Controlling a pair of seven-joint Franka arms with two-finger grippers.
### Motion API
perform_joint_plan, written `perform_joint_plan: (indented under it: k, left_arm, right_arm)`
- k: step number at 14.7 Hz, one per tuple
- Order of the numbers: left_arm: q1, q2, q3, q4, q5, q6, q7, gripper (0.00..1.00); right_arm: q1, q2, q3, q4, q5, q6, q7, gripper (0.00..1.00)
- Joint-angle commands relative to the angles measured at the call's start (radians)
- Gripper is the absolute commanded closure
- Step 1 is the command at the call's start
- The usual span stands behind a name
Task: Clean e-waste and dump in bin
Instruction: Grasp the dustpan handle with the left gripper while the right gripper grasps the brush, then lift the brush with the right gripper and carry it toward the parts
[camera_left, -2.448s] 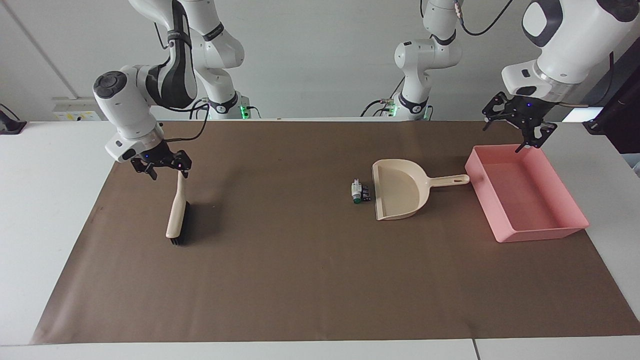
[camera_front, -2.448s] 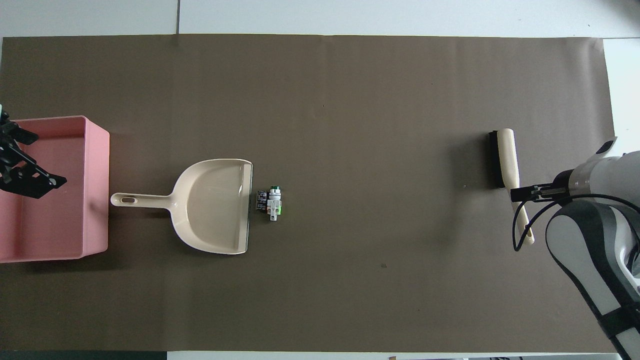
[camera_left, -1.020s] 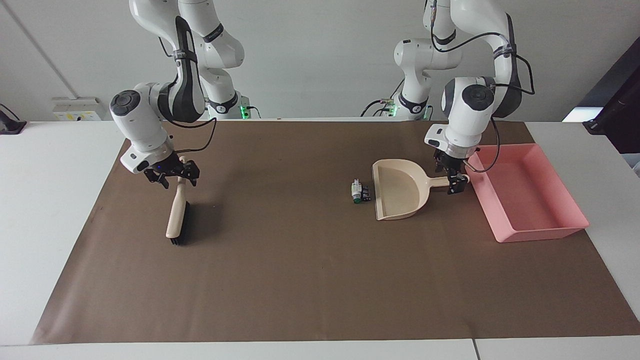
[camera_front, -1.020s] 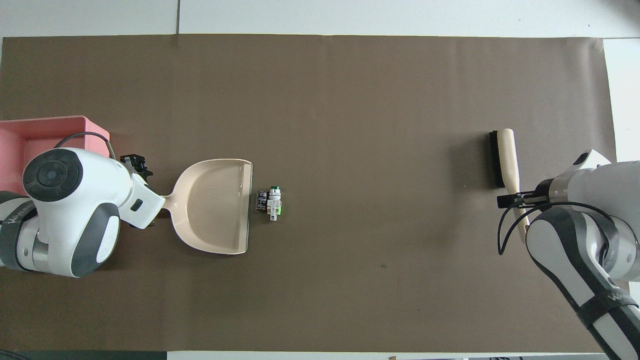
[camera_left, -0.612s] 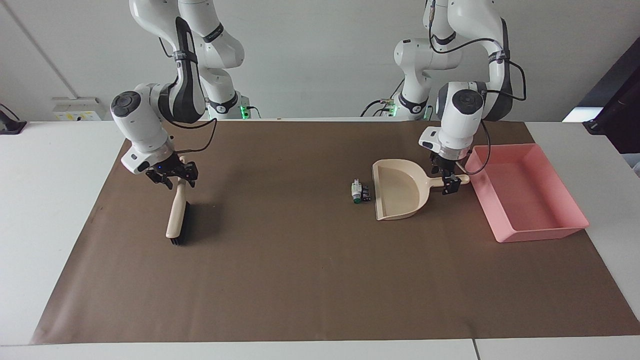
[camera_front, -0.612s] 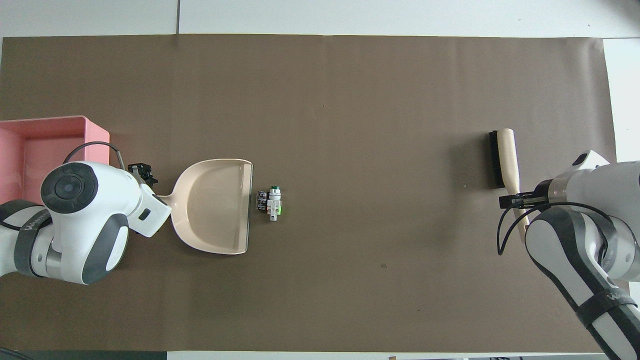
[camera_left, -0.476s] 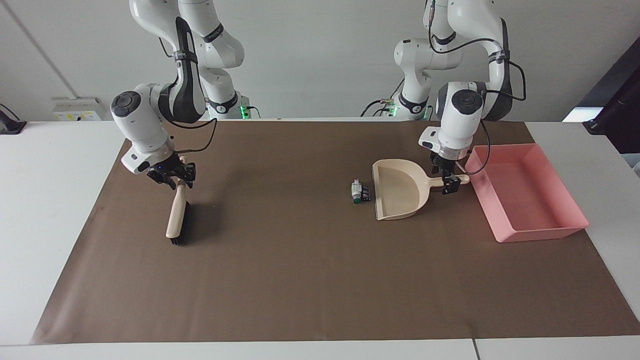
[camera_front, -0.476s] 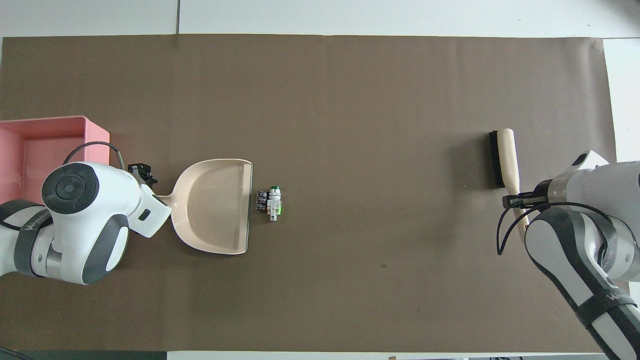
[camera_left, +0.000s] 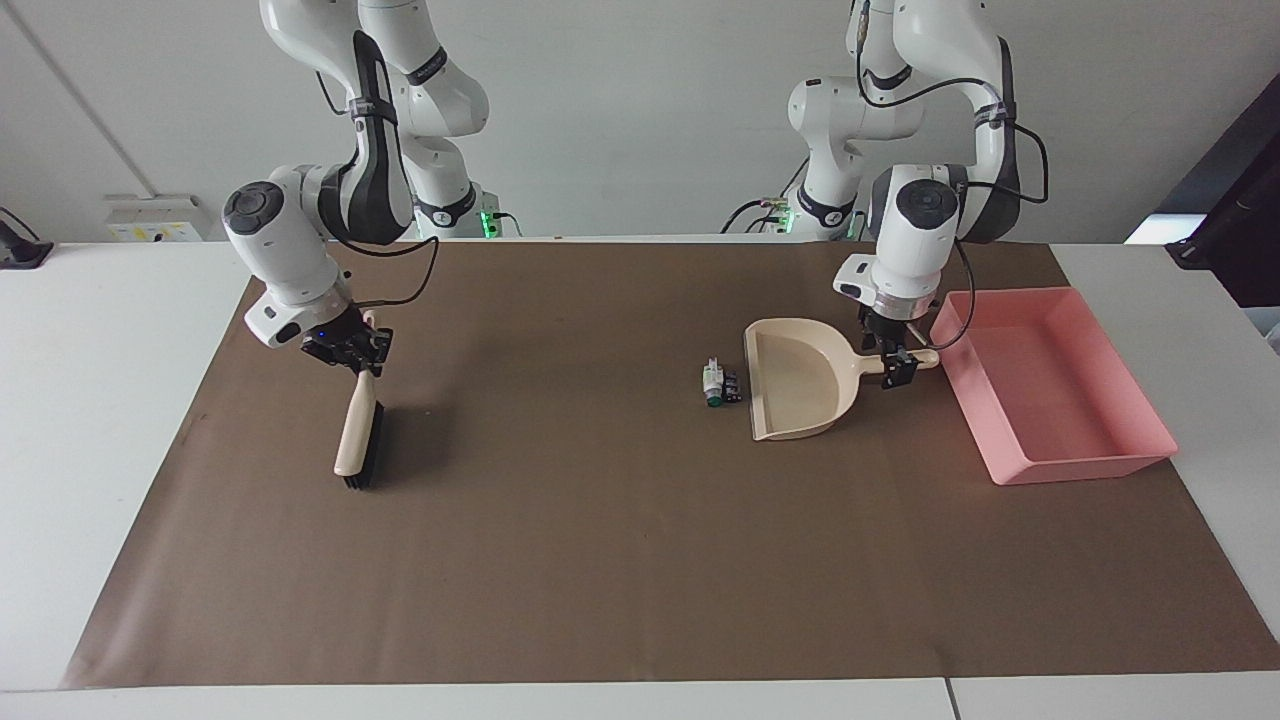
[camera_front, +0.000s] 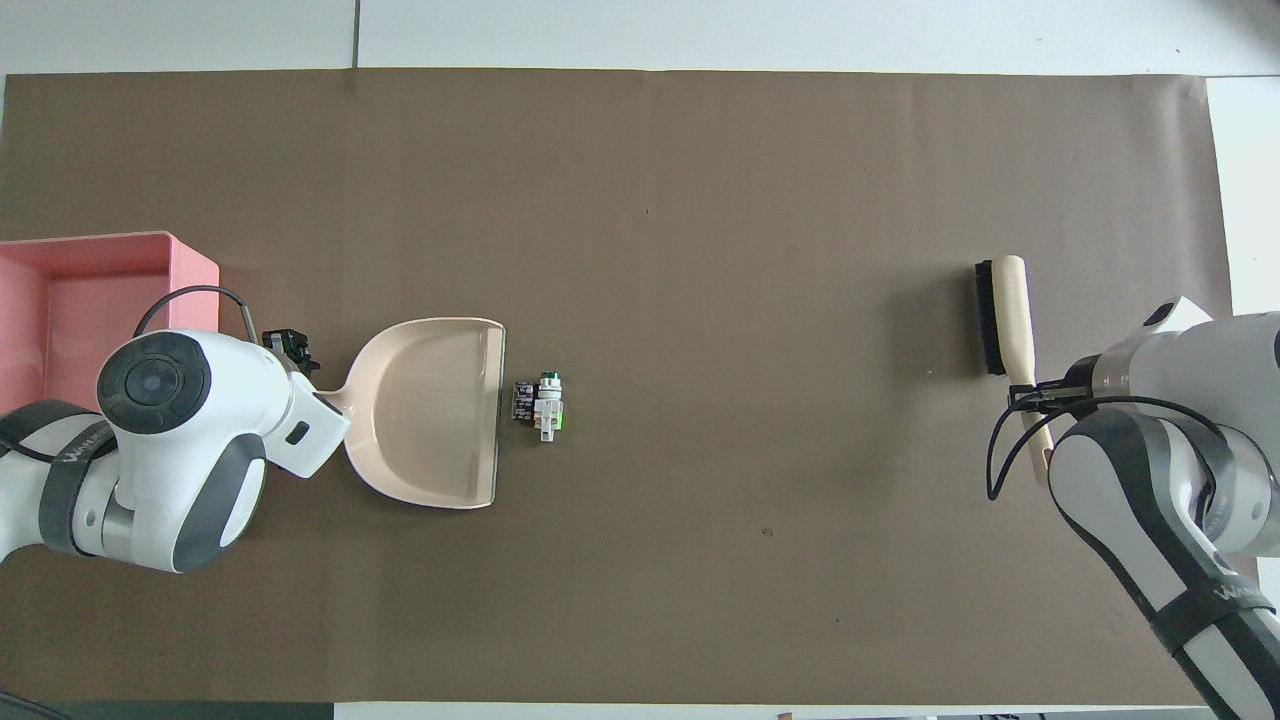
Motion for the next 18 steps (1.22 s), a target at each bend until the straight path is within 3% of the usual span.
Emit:
perform_joint_plan:
  k: [1,5,6,8,10,12,14,18]
  left_arm:
    - [-0.014,-0.016,0.006,-0.025,0.021,0.027,-0.038,0.32]
    - [-0.027,-0.018,0.006,-0.030,0.021,0.016,-0.055,0.58]
    - [-0.028,-0.018,0.006,-0.028,0.021,0.014,-0.056,0.72]
    - [-0.028,-0.018,0.006,-0.021,0.021,0.010,-0.053,0.91]
    - [-0.017,-0.016,0.007,0.025,0.021,-0.034,-0.044,1.00]
    - [-0.014,-0.015,0.007,0.115,0.024,-0.166,-0.042,1.00]
    - [-0.021,-0.004,0.006,0.181,0.123,-0.271,-0.035,1.00]
    - [-0.075,-0.001,0.004,0.160,0.227,-0.283,-0.036,1.00]
  right_arm:
    - [-0.002,0.007,0.006,0.076,0.024,-0.080,0.026,1.00]
    - [0.067,0.004,0.006,0.151,0.024,-0.160,0.085,1.00]
    - [0.095,0.000,0.006,0.160,0.024,-0.181,0.118,1.00]
    - [0.146,-0.005,0.006,0.174,0.024,-0.223,0.174,1.00]
    - [0.238,-0.016,0.006,0.182,0.022,-0.246,0.259,1.00]
    - [0.312,-0.020,0.006,0.182,0.021,-0.252,0.338,1.00]
    - [0.390,-0.022,0.006,0.182,0.021,-0.252,0.426,1.00]
    - [0.586,-0.020,0.009,0.180,0.021,-0.231,0.655,1.00]
